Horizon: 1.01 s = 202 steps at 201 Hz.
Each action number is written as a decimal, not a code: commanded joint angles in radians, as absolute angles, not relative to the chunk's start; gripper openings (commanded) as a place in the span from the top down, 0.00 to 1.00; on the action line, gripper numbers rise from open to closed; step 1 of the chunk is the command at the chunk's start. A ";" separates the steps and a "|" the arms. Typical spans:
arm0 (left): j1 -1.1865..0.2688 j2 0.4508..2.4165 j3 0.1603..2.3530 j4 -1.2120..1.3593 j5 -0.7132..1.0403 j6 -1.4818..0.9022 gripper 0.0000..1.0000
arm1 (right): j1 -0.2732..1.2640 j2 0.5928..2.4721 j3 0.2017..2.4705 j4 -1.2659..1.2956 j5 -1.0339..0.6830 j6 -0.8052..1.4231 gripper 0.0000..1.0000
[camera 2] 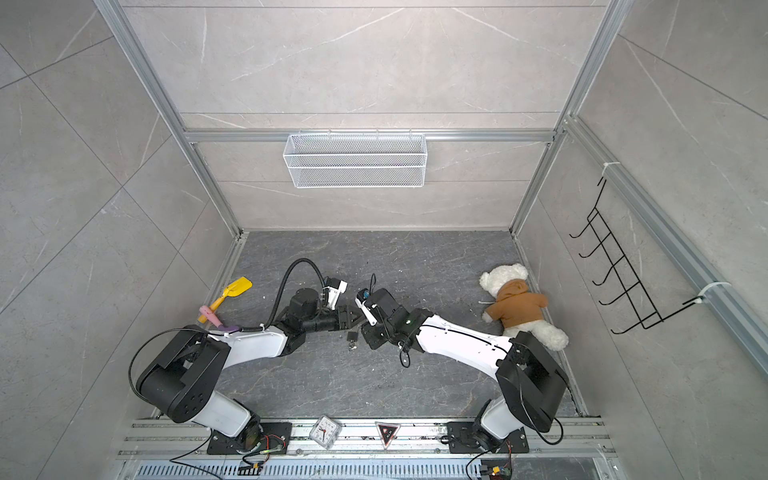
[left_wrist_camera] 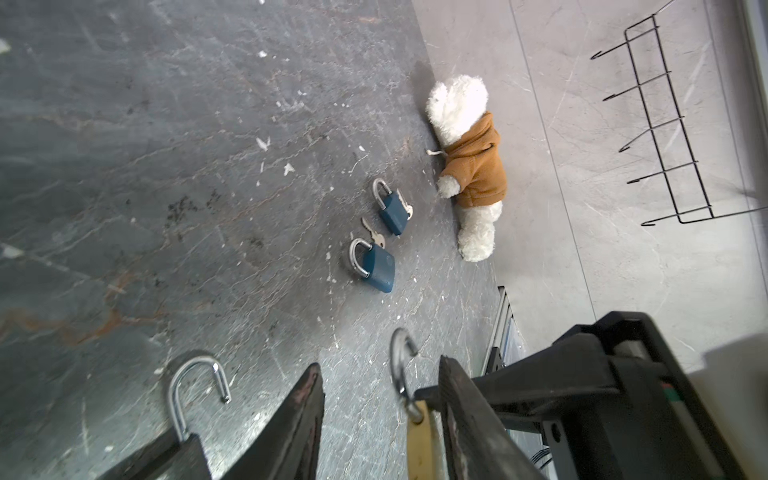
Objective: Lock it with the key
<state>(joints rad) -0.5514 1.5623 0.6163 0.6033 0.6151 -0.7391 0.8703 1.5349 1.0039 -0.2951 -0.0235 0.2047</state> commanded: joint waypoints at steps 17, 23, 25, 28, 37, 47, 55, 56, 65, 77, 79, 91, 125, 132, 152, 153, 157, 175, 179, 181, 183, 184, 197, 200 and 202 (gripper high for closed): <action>-0.565 1.589 0.669 0.671 0.675 -0.771 0.57 | 0.873 1.514 1.020 -0.297 -0.040 0.179 0.65; -0.567 1.593 0.675 0.663 0.679 -0.769 0.58 | 0.873 1.512 1.022 -0.298 -0.040 0.177 0.65; -0.569 1.595 0.677 0.661 0.679 -0.769 0.58 | 0.873 1.510 1.023 -0.296 -0.040 0.177 0.65; -0.569 1.598 0.678 0.657 0.680 -0.770 0.58 | 0.873 1.511 1.023 -0.296 -0.040 0.176 0.65; -0.569 1.605 0.681 0.657 0.682 -0.770 0.59 | 0.873 1.509 1.026 -0.297 -0.040 0.174 0.65; -0.573 1.613 0.684 0.657 0.682 -0.771 0.60 | 0.873 1.511 1.032 -0.302 -0.041 0.172 0.65; -0.574 1.619 0.689 0.647 0.683 -0.772 0.61 | 0.873 1.511 1.035 -0.305 -0.038 0.174 0.65; -0.575 1.619 0.690 0.646 0.684 -0.772 0.61 | 0.873 1.511 1.036 -0.306 -0.038 0.173 0.66; -0.575 1.626 0.696 0.640 0.683 -0.770 0.62 | 0.873 1.511 1.039 -0.308 -0.038 0.171 0.65; -0.578 1.634 0.705 0.631 0.687 -0.769 0.64 | 0.874 1.511 1.041 -0.308 -0.039 0.170 0.65; -0.577 1.636 0.707 0.630 0.687 -0.768 0.64 | 0.874 1.511 1.042 -0.307 -0.040 0.170 0.65; -0.581 1.646 0.717 0.618 0.692 -0.766 0.66 | 0.876 1.511 1.044 -0.309 -0.035 0.170 0.65; -0.590 1.666 0.738 0.603 0.700 -0.764 0.73 | 0.875 1.511 1.052 -0.313 -0.036 0.166 0.65; -0.591 1.672 0.741 0.602 0.702 -0.764 0.75 | 0.875 1.511 1.054 -0.311 -0.033 0.166 0.65; -0.596 1.677 0.746 0.602 0.706 -0.764 0.83 | 0.874 1.505 1.060 -0.312 -0.022 0.165 0.65; -0.596 1.678 0.747 0.603 0.707 -0.764 0.83 | 0.874 1.505 1.060 -0.312 -0.022 0.165 0.65; -0.595 1.678 0.746 0.601 0.706 -0.764 0.84 | 0.874 1.504 1.062 -0.311 -0.020 0.163 0.65; -0.597 1.680 0.749 0.585 0.708 -0.757 0.87 | 0.874 1.504 1.072 -0.321 -0.015 0.157 0.65; -0.598 1.680 0.749 0.582 0.706 -0.756 0.89 | 0.875 1.504 1.073 -0.322 -0.014 0.156 0.65; -0.597 1.679 0.750 0.579 0.706 -0.755 0.89 | 0.875 1.503 1.075 -0.322 -0.015 0.155 0.65; -0.597 1.678 0.750 0.578 0.706 -0.756 0.92 | 0.876 1.504 1.076 -0.322 -0.015 0.155 0.65; -0.597 1.678 0.750 0.577 0.706 -0.755 0.93 | 0.876 1.504 1.076 -0.322 -0.015 0.155 0.65; -0.597 1.678 0.750 0.571 0.708 -0.752 1.00 | 0.876 1.508 1.082 -0.325 -0.017 0.154 0.65; -0.597 1.677 0.750 0.569 0.707 -0.752 1.00 | 0.875 1.509 1.082 -0.326 -0.016 0.152 0.65; -0.597 1.677 0.750 0.569 0.706 -0.752 1.00 | 0.875 1.509 1.083 -0.327 -0.014 0.153 0.65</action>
